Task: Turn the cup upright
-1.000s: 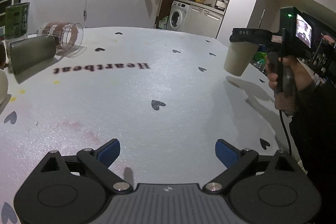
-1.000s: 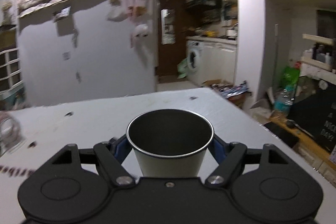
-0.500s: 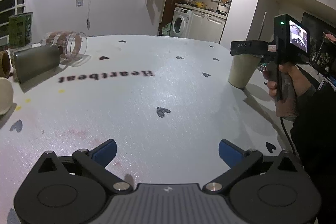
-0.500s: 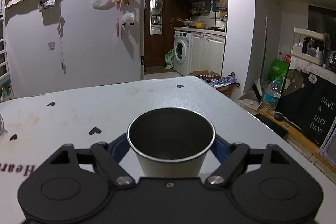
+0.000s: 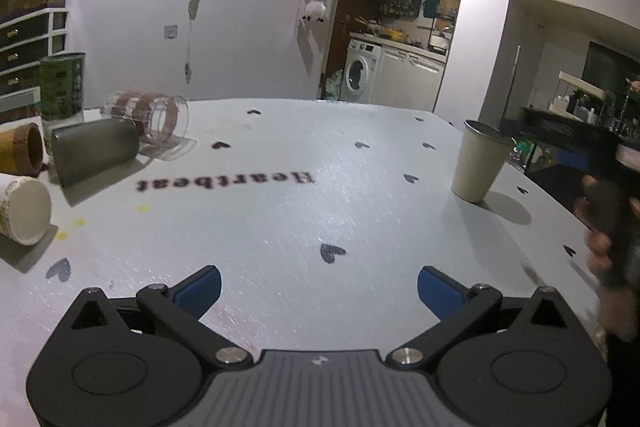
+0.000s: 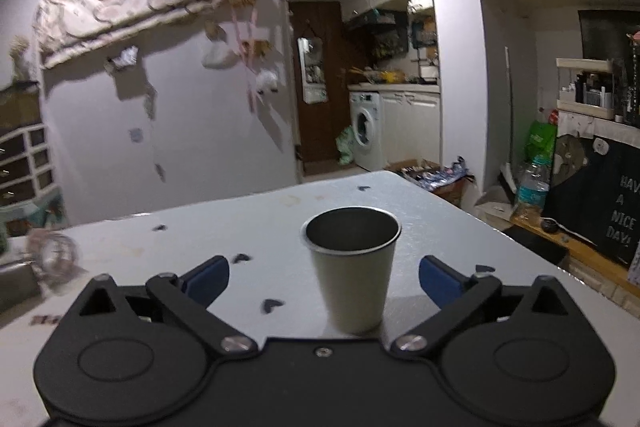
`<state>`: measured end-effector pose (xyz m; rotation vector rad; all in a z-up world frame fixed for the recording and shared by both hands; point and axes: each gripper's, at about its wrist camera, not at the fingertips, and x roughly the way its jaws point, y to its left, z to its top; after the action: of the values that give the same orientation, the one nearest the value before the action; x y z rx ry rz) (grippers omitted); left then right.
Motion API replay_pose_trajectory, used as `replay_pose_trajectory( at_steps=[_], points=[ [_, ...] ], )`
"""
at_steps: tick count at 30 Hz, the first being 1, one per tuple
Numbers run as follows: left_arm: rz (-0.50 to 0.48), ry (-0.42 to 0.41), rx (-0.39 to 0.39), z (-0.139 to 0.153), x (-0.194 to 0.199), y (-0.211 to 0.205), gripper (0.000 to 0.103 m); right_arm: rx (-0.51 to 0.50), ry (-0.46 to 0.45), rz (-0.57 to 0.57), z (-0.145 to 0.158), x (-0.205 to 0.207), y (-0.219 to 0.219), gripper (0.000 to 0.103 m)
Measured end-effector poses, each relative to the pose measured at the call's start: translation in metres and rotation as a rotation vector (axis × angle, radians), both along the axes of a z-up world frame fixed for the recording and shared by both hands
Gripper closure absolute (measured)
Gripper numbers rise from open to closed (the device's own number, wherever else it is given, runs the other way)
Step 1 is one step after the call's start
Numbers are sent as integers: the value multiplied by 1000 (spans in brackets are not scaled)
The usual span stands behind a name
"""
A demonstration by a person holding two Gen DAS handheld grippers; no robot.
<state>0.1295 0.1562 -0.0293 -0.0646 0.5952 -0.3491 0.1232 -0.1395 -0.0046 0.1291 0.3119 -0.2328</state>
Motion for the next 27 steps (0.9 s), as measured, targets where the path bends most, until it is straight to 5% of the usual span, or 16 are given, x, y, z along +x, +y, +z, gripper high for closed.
replay_pose_trajectory(
  at_steps=[12, 27],
  points=[
    [103, -110, 53, 8, -14, 13, 0, -65, -40, 34, -8, -82, 38, 0],
    [125, -139, 108, 5, -30, 24, 0, -99, -4, 68, -26, -109, 60, 0]
  ],
)
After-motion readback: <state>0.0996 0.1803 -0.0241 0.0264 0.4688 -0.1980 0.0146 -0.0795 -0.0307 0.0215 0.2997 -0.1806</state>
